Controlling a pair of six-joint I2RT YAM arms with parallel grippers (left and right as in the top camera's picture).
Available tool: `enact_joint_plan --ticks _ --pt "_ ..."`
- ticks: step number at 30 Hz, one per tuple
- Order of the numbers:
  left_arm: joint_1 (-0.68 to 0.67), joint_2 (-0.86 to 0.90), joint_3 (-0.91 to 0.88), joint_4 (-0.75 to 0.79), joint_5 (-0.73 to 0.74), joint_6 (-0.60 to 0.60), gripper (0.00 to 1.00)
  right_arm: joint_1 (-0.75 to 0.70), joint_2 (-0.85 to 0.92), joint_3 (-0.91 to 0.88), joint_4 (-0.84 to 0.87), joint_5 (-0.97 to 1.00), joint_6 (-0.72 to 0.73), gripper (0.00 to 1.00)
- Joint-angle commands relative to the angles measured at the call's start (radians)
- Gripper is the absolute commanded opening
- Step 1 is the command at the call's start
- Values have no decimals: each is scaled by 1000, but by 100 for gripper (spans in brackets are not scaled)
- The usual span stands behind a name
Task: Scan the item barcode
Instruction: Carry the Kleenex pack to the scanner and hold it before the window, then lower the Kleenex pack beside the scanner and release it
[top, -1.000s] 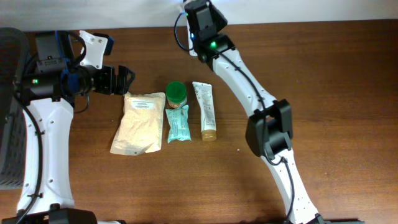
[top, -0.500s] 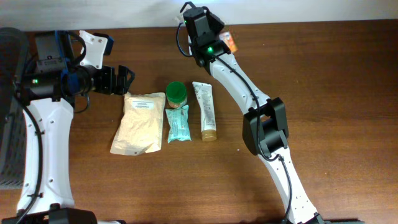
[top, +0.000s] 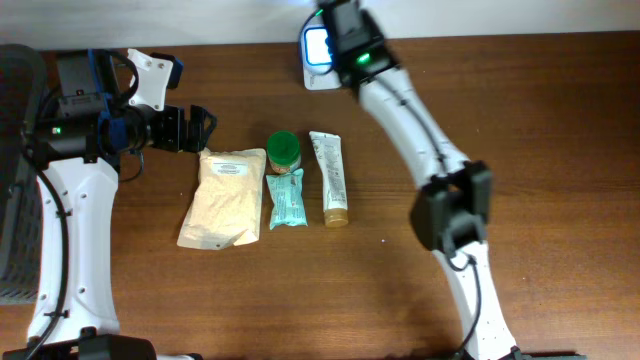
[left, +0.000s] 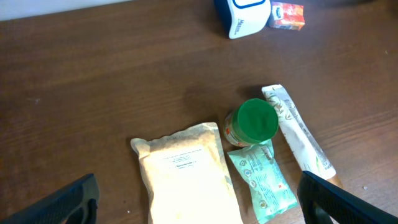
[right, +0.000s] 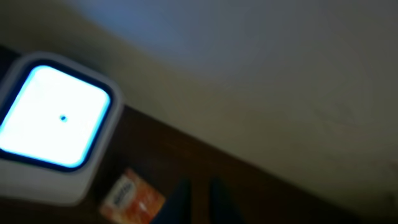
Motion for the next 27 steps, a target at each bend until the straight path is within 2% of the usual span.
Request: enact_joint_plan --ticks 1,3,6,9,13,19,22,27 --pt "6 6 5 1 -1 16 99 -124 -106 14 -157 -275 446 24" --pt "6 6 5 1 -1 16 99 -183 -89 13 -237 -459 509 36" --pt "6 6 5 1 -1 16 99 -271 -37 -12 -284 -740 513 41" --pt "6 7 5 1 -1 16 99 -319 1 -57 -283 -845 563 41" --pt "6 6 5 1 -1 16 99 -338 39 -92 -256 -919 582 41" --pt "6 6 5 1 -1 16 99 -311 47 -189 -78 -922 698 44" --pt "6 6 5 1 -1 16 99 -298 68 -222 -18 -863 787 45" --pt "6 6 5 1 -1 16 99 -280 105 -223 13 -834 791 45"
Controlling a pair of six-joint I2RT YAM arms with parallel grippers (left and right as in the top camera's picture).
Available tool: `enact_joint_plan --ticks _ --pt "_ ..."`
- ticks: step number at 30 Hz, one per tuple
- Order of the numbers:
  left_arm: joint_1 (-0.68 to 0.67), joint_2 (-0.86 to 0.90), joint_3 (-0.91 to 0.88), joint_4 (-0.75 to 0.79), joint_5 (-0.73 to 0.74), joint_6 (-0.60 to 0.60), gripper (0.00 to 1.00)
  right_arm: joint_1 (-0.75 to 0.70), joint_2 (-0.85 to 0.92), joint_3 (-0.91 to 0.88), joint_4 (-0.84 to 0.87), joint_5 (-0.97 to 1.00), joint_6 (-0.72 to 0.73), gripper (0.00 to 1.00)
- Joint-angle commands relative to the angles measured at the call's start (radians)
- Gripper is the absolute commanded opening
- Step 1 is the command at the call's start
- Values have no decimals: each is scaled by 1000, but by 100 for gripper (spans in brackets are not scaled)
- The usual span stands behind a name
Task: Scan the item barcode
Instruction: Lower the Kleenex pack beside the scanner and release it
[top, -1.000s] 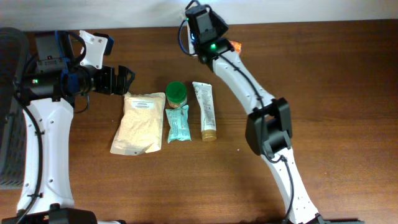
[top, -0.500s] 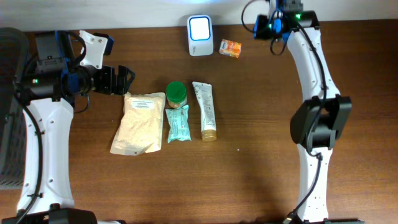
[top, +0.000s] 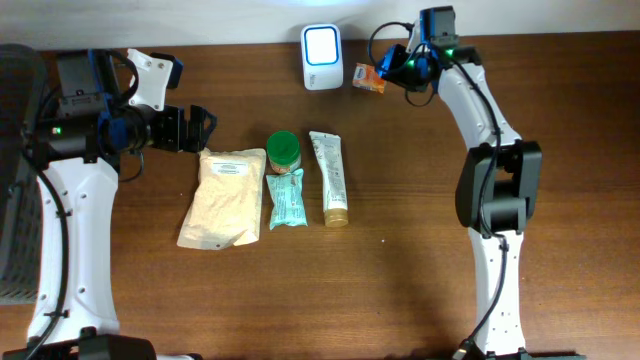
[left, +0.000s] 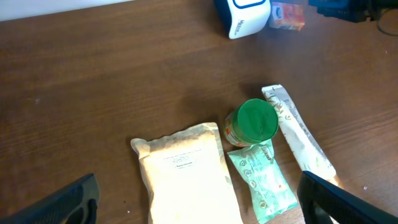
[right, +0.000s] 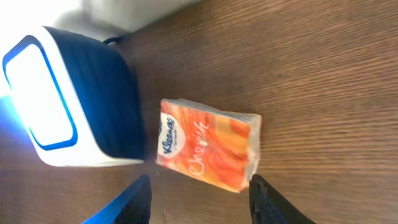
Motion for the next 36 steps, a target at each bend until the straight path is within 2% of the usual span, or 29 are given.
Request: enact_joint_plan --ticks 1,8,12,20,24,29,32,36 --pt "6 6 5 1 -1 16 99 18 41 -13 9 59 36 44" --pt "6 6 5 1 -1 16 99 32 80 -14 18 130 43 43" --pt "6 6 5 1 -1 16 99 32 106 -15 23 129 56 35" --pt "6 6 5 1 -1 16 99 30 119 -18 39 117 69 4" --pt "6 6 5 1 -1 16 99 24 117 -17 42 36 56 4" --pt "6 6 5 1 -1 16 99 -24 73 -17 11 -166 57 4" --pt "6 6 5 1 -1 16 99 -85 6 -16 -58 -347 61 4" --pt "6 6 5 1 -1 16 99 -146 -77 -16 -156 -443 53 4"
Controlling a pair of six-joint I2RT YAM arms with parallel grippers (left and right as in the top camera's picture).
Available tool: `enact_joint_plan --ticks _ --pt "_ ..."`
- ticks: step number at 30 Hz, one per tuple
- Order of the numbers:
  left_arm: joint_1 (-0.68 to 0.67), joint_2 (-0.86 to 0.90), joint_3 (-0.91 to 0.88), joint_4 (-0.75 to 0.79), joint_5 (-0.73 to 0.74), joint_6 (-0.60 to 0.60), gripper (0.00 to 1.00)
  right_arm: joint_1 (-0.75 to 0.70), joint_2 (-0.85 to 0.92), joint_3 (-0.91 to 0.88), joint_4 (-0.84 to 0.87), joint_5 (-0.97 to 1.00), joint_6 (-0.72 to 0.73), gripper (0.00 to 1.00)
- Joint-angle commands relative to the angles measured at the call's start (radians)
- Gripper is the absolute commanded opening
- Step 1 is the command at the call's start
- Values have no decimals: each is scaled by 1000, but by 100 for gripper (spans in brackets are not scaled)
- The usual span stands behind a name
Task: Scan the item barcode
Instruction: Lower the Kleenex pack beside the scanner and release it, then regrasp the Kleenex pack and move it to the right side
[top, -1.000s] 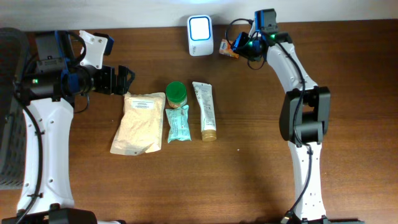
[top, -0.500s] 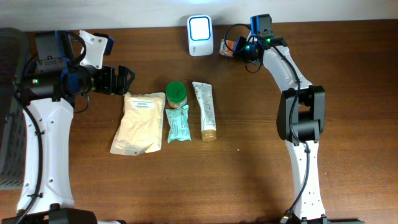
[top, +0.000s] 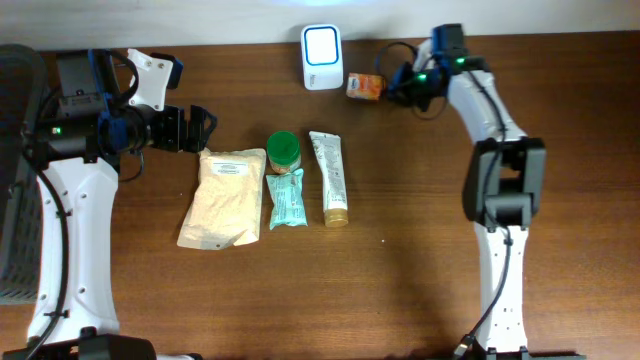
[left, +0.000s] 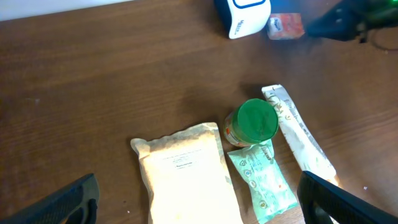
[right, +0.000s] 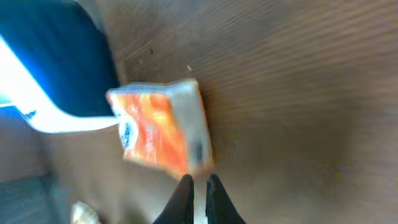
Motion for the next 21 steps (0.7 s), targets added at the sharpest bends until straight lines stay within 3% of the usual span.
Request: enact_joint_plan --ticks 1,6,12,14,21 --pt "6 6 5 1 -1 16 99 -65 -155 -2 -62 -174 -36 4" --pt "6 6 5 1 -1 16 99 -71 -233 -2 -117 -87 -156 5" --pt "6 6 5 1 -1 16 99 68 -194 -5 -63 345 -248 47" --pt "6 7 5 1 -1 16 99 120 -166 -5 -19 467 -247 49" --pt "6 6 5 1 -1 16 99 197 -62 -5 144 613 -243 50"
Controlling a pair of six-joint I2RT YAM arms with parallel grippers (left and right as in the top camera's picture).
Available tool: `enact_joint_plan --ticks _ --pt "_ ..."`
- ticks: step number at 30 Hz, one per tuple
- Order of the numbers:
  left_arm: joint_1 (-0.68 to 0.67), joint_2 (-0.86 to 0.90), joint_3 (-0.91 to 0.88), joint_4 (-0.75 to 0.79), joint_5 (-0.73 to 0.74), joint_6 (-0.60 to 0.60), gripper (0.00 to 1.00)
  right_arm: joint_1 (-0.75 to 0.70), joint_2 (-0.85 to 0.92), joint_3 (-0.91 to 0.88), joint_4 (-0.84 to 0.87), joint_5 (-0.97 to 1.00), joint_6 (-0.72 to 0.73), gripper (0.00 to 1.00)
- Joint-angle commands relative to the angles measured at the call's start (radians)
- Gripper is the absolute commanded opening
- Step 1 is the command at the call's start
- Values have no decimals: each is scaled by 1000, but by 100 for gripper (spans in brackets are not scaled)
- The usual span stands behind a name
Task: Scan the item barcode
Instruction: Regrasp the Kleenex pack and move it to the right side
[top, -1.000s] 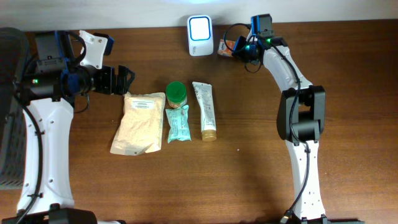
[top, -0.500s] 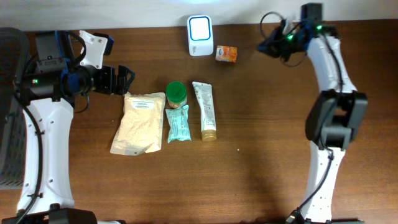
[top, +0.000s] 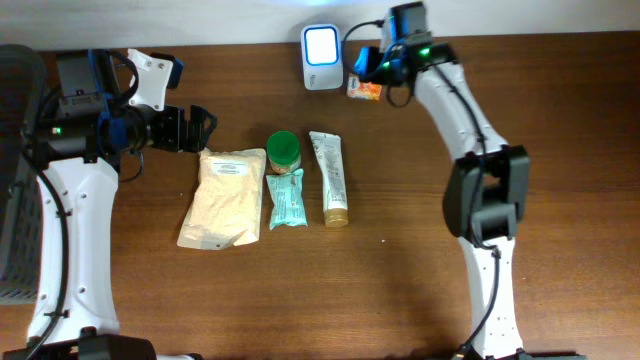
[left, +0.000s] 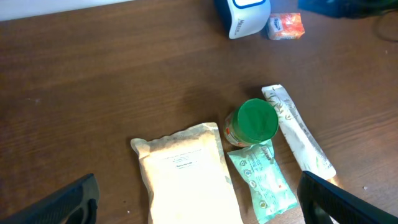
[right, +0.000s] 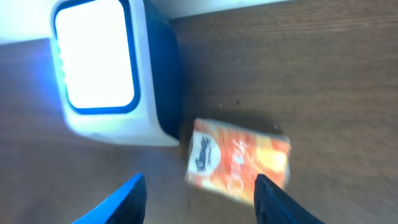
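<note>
An orange tissue pack lies flat on the wooden table, just right of the white scanner, whose face glows blue-white. My right gripper hangs open over the pack, with one blue fingertip to each side of the pack's near edge. The pack and the scanner also show at the top of the left wrist view. My left gripper stands open at the far left, above the beige pouch, holding nothing.
A row of other items lies mid-table: a beige pouch, a green-lidded jar, a teal sachet and a white tube. The table's back edge runs right behind the scanner.
My right gripper was shut to the right of the tissue pack. It has moved left over the pack and is now open. The pack lies in about the same spot. The left arm is unchanged.
My right gripper first hung over the scanner with its fingers close together. Then it stood open to the right of the tissue pack. Then it was shut beside the pack, which had shifted slightly forward. Now it is open over the pack. The left arm stayed still throughout.
</note>
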Motion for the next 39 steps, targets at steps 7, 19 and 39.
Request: enact_joint_plan --ticks 7,19,39 --pt "6 6 5 1 -1 16 99 -3 107 -1 90 188 -10 45" --pt "6 6 5 1 -1 16 99 -4 181 -2 84 116 63 31" --pt "6 6 5 1 -1 16 99 -243 -92 1 -505 -344 -45 4"
